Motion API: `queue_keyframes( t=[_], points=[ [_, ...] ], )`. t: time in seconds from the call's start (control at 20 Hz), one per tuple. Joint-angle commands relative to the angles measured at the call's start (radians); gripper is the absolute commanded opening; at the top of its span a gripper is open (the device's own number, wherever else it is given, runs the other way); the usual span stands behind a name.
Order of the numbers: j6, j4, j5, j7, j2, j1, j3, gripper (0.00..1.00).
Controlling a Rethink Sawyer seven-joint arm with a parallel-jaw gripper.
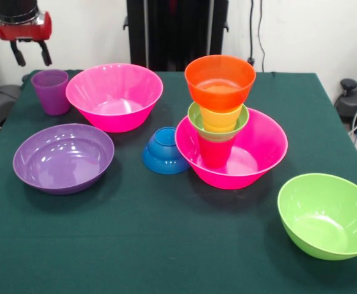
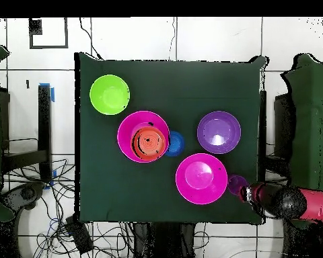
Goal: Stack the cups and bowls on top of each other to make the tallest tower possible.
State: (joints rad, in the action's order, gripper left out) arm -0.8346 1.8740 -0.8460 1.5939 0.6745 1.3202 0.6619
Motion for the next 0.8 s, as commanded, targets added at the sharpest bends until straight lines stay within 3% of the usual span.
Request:
queue_keyframes(
  t=[0.05, 0.8],
  points=[
    [0.075, -0.09, -0.098, -0.3, -0.095, -0.029, 0.063, 1.0],
    [0.093, -0.14, -0.146, -0.272, -0.253, -0.02, 0.032, 1.0]
  ],
)
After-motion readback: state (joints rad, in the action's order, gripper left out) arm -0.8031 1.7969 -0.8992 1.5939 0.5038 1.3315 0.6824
